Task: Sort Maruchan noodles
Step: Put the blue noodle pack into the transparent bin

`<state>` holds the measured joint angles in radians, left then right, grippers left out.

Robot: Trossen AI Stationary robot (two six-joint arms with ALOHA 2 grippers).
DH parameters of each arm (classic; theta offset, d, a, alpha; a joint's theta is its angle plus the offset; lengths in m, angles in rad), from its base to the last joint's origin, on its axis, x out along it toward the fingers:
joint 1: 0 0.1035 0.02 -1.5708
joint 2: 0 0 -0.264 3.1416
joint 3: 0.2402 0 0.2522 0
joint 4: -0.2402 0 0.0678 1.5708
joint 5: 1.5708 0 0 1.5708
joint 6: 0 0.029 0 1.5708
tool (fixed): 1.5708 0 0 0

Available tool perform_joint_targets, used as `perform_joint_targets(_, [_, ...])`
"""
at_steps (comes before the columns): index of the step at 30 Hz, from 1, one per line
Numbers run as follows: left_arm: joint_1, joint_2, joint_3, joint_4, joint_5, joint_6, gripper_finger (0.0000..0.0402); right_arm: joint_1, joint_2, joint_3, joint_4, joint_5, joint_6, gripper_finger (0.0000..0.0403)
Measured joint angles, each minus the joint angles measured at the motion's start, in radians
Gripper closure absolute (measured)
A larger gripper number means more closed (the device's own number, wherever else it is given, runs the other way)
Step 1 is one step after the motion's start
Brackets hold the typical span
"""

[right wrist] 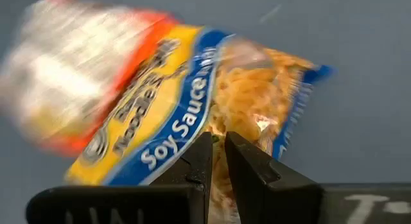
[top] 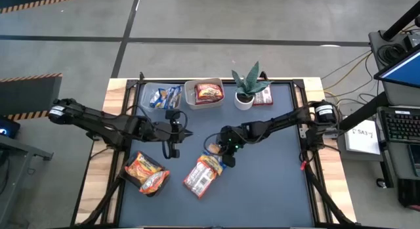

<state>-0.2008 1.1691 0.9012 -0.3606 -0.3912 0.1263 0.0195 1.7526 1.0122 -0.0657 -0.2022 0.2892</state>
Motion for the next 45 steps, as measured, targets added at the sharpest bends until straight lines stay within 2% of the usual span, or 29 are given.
perform_joint_targets(4, [0.0, 0.016, -0.001, 0.022, 0.0, -0.034, 0.0402, -0.041, 0.022, -0.001, 0.124, 0.215, -0.057, 0.0365])
perform_joint_targets(7, [0.0, 0.036, -0.001, 0.024, 0.012, -0.052, 0.0402, -0.07, 0.028, 0.004, 0.24, 0.286, -0.08, 0.0365])
perform_joint_targets(10, [-0.001, 0.058, -0.007, 0.029, 0.016, -0.083, 0.0402, -0.079, 0.02, 0.009, 0.313, 0.286, -0.07, 0.0365])
perform_joint_targets(13, [-0.001, 0.081, -0.025, 0.03, 0.017, -0.113, 0.0402, -0.078, 0.001, 0.009, 0.283, 0.282, -0.068, 0.0365])
perform_joint_targets(18, [-0.001, 0.099, -0.094, 0.083, 0.018, -0.144, 0.0402, -0.065, -0.057, 0.008, 0.148, 0.273, -0.013, 0.0365])
perform_joint_targets(24, [0.0, 0.107, -0.174, 0.31, 0.043, -0.142, 0.0402, -0.044, -0.148, 0.0, -0.033, 0.273, 0.034, 0.0365])
perform_joint_targets(28, [0.001, 0.125, -0.192, 0.379, 0.038, -0.167, 0.0402, -0.029, -0.213, -0.03, -0.12, 0.274, 0.091, 0.0365])
perform_joint_targets(33, [0.005, 0.176, -0.187, 0.377, 0.031, -0.172, 0.0402, -0.018, -0.268, -0.097, -0.093, 0.273, 0.168, 0.0365])
perform_joint_targets(36, [0.01, 0.233, -0.161, 0.389, 0.061, -0.179, 0.0402, -0.019, -0.278, -0.128, -0.076, 0.275, 0.203, 0.0365])
perform_joint_targets(45, [0.081, 0.386, -0.111, 0.385, 0.096, -0.136, 0.0402, -0.039, -0.257, -0.161, 0.052, 0.279, 0.315, 0.0362])
